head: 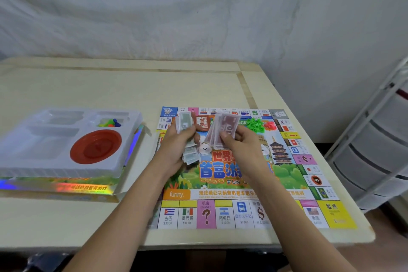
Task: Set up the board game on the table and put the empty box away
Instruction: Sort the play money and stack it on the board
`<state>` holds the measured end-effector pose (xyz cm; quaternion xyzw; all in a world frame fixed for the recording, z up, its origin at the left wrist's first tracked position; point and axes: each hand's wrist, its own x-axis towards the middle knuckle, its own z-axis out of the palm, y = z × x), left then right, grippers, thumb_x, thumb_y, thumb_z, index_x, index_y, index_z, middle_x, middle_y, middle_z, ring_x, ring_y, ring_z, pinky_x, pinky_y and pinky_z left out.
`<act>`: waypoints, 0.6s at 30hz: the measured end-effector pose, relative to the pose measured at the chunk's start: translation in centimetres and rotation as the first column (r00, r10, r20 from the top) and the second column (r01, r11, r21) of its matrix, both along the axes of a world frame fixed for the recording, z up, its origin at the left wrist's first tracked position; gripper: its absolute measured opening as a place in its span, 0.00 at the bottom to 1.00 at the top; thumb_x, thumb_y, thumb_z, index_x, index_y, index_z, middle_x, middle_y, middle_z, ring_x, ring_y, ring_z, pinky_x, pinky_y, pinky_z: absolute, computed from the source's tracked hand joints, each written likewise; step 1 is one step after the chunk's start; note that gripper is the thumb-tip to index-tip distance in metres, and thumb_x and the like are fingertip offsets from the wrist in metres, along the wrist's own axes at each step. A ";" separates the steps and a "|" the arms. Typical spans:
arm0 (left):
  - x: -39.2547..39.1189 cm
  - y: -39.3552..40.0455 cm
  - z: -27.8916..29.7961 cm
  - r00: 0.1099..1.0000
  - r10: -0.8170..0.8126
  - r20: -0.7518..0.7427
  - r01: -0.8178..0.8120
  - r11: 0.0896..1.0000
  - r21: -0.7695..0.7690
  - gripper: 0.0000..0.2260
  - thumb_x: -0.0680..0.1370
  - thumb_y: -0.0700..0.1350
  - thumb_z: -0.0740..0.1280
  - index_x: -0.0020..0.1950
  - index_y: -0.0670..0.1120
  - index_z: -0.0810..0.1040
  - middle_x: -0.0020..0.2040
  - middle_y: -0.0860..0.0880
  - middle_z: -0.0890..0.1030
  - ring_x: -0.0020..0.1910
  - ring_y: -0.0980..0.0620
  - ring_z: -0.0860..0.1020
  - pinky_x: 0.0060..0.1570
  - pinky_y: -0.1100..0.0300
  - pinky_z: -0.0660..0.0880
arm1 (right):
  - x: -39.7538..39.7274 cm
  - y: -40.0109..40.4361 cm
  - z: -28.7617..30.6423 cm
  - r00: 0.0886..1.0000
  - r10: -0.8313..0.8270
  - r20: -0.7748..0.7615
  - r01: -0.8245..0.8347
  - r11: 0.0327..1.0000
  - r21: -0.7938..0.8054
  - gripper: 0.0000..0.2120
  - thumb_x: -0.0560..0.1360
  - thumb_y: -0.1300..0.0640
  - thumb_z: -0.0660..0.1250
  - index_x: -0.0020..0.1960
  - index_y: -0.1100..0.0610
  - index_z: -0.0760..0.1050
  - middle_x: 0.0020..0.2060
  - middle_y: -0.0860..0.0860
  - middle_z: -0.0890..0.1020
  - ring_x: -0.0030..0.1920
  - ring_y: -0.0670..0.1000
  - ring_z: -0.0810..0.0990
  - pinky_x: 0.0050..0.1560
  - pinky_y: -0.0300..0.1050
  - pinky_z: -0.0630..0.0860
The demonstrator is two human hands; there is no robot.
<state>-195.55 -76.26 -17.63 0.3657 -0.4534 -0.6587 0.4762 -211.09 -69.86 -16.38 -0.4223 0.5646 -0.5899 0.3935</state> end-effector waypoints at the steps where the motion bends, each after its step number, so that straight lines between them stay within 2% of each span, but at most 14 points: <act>1: 0.0 0.1 0.2 0.999 0.032 0.014 -0.032 0.999 -0.021 0.05 0.83 0.42 0.61 0.51 0.42 0.74 0.31 0.47 0.73 0.31 0.49 0.70 0.34 0.56 0.71 | 0.3 0.1 -0.1 0.993 0.000 -0.119 -0.002 1.000 -0.019 0.07 0.79 0.62 0.66 0.53 0.55 0.81 0.44 0.49 0.86 0.46 0.49 0.85 0.50 0.48 0.81; 3: -0.2 0.2 0.5 0.994 0.102 0.027 -0.099 0.991 -0.093 0.09 0.83 0.48 0.62 0.48 0.43 0.72 0.32 0.50 0.69 0.30 0.52 0.66 0.35 0.58 0.67 | 1.1 0.1 -0.5 0.957 -0.009 -0.291 0.001 1.000 -0.029 0.08 0.78 0.62 0.65 0.53 0.53 0.81 0.44 0.47 0.85 0.47 0.49 0.83 0.50 0.49 0.80; 5: -0.6 0.6 0.3 0.988 0.145 0.057 -0.135 0.981 -0.142 0.12 0.82 0.50 0.62 0.52 0.41 0.72 0.33 0.52 0.69 0.29 0.55 0.65 0.33 0.59 0.66 | 1.8 0.0 -1.3 0.944 0.007 -0.330 -0.004 1.000 0.011 0.08 0.78 0.61 0.65 0.54 0.53 0.79 0.46 0.46 0.84 0.49 0.49 0.82 0.53 0.52 0.80; 7: -1.0 1.1 -0.1 0.981 0.165 0.103 -0.147 0.976 -0.162 0.14 0.82 0.53 0.62 0.57 0.42 0.74 0.32 0.56 0.73 0.28 0.58 0.71 0.31 0.62 0.69 | 2.3 -0.2 -2.1 0.939 0.039 -0.341 -0.023 0.998 0.053 0.08 0.79 0.62 0.64 0.56 0.54 0.78 0.48 0.47 0.83 0.50 0.49 0.81 0.53 0.51 0.79; 9: -1.3 1.5 -0.3 0.974 0.176 0.140 -0.150 0.972 -0.181 0.11 0.80 0.55 0.65 0.53 0.49 0.76 0.34 0.55 0.79 0.33 0.56 0.79 0.33 0.57 0.76 | 2.5 -0.3 -2.6 0.920 0.059 -0.388 -0.036 0.997 0.064 0.10 0.79 0.63 0.63 0.58 0.54 0.76 0.50 0.47 0.82 0.51 0.48 0.80 0.50 0.42 0.76; 10: -1.4 1.7 -0.4 0.973 0.175 0.151 -0.147 0.972 -0.182 0.09 0.79 0.56 0.66 0.50 0.51 0.77 0.39 0.51 0.82 0.39 0.52 0.82 0.38 0.53 0.80 | 2.6 -0.2 -2.7 0.910 0.064 -0.409 -0.041 0.997 0.064 0.12 0.79 0.64 0.62 0.60 0.54 0.75 0.51 0.47 0.82 0.51 0.47 0.79 0.48 0.36 0.74; 12: -1.7 2.1 -0.3 0.973 0.170 0.154 -0.142 0.974 -0.179 0.07 0.79 0.53 0.67 0.51 0.51 0.77 0.47 0.47 0.84 0.48 0.50 0.84 0.46 0.54 0.81 | 2.8 -0.1 -2.6 0.896 0.069 -0.439 -0.045 0.997 0.064 0.13 0.80 0.65 0.60 0.62 0.56 0.74 0.51 0.47 0.80 0.51 0.46 0.77 0.42 0.25 0.70; 14: -1.9 2.2 -0.2 0.968 0.178 0.175 -0.145 0.971 -0.189 0.04 0.80 0.50 0.67 0.52 0.51 0.78 0.47 0.50 0.84 0.48 0.52 0.84 0.44 0.59 0.81 | 2.9 -0.1 -2.4 0.882 0.073 -0.466 -0.050 0.997 0.060 0.11 0.80 0.66 0.59 0.61 0.57 0.73 0.49 0.47 0.78 0.47 0.45 0.76 0.39 0.21 0.68; 16: -1.9 2.3 0.0 0.963 0.191 0.191 -0.151 0.967 -0.206 0.01 0.80 0.47 0.66 0.51 0.52 0.77 0.45 0.53 0.84 0.45 0.56 0.84 0.40 0.62 0.79 | 3.1 0.0 -2.3 0.870 0.062 -0.489 -0.050 0.998 0.039 0.10 0.80 0.66 0.59 0.59 0.58 0.73 0.46 0.47 0.77 0.42 0.41 0.74 0.38 0.21 0.67; 18: -1.8 2.3 0.1 0.961 0.202 0.189 -0.159 0.962 -0.221 0.02 0.80 0.45 0.66 0.52 0.51 0.77 0.45 0.53 0.83 0.44 0.58 0.83 0.38 0.65 0.77 | 3.2 0.0 -2.4 0.855 0.035 -0.518 -0.033 0.999 0.012 0.08 0.80 0.65 0.61 0.58 0.58 0.74 0.45 0.46 0.77 0.41 0.41 0.74 0.38 0.22 0.67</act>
